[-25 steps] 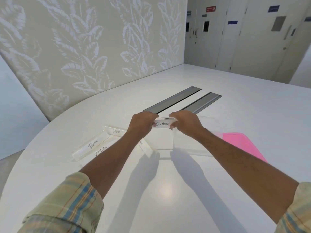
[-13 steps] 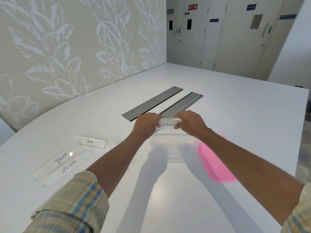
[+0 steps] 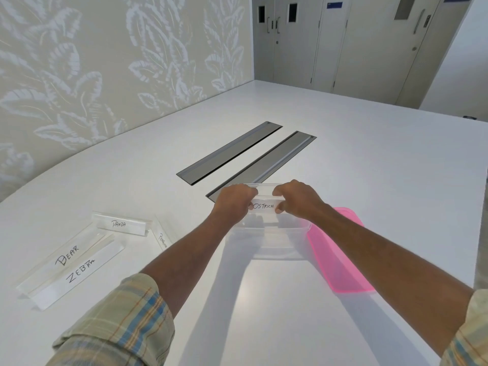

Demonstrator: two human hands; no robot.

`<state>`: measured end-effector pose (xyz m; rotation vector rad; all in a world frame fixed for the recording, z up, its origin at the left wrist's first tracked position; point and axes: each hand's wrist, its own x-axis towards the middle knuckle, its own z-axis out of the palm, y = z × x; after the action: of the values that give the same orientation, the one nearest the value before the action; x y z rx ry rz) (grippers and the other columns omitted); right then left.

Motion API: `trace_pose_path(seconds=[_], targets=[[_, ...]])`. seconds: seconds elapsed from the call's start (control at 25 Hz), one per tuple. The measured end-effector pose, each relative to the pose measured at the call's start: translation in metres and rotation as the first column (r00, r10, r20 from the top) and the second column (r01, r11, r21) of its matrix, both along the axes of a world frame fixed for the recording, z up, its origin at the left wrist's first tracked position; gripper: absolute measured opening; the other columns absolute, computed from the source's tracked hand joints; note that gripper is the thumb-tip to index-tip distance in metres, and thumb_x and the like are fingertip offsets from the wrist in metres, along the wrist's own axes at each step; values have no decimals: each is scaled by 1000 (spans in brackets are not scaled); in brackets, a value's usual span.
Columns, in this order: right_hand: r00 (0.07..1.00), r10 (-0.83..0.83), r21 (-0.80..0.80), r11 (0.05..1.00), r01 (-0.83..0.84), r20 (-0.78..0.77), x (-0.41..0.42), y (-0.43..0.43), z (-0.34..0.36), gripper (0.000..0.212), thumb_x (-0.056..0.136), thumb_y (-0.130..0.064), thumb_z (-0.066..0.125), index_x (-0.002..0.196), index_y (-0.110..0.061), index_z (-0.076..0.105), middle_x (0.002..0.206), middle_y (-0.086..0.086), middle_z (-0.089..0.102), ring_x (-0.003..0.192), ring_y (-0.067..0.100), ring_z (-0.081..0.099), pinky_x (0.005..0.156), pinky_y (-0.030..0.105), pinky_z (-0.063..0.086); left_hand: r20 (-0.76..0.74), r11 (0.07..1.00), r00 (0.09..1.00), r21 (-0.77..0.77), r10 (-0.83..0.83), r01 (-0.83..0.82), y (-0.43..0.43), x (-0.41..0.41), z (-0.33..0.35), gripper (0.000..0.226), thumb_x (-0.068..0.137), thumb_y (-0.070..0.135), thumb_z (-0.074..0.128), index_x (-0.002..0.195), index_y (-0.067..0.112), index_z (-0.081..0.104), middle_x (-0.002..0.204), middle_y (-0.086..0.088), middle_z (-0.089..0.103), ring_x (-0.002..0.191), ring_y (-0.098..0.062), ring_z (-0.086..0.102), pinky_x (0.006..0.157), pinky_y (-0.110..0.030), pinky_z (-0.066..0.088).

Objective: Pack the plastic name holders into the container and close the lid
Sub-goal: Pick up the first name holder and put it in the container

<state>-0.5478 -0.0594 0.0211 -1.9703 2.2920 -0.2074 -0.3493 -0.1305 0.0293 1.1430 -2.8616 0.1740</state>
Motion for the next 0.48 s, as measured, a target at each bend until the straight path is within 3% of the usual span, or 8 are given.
trace_pose_path(seconds=[0.16, 0.28, 0.48], targets=[[998, 25, 53, 998, -21, -64, -2, -3, -13, 42, 79, -35, 83, 119, -28, 70, 112, 4, 68, 103, 28, 65, 73, 34, 46, 23, 999, 1000, 45, 13, -14, -7, -5, -23, 27, 98, 19, 65, 124, 23, 70, 114, -3, 74, 109, -30, 70, 81, -38, 53], [986, 63, 97, 994, -48, -154, 1, -6, -15, 35, 79, -33, 83, 110, -23, 72, 99, 3, 64, 97, 30, 67, 68, 34, 45, 30, 994, 999, 107, 31, -34, -12, -11, -29, 36, 95, 27, 73, 131, 26, 70, 119, -8, 71, 113, -33, 69, 88, -39, 53], [964, 117, 144, 986, -84, -238, 0, -9, -19, 31, 80, -33, 82, 107, -22, 73, 90, 0, 61, 89, 30, 70, 62, 32, 40, 38, 988, 999, 153, 31, -36, -17, -17, -37, 38, 91, 27, 78, 128, 27, 71, 116, -9, 70, 111, -33, 68, 80, -37, 47]])
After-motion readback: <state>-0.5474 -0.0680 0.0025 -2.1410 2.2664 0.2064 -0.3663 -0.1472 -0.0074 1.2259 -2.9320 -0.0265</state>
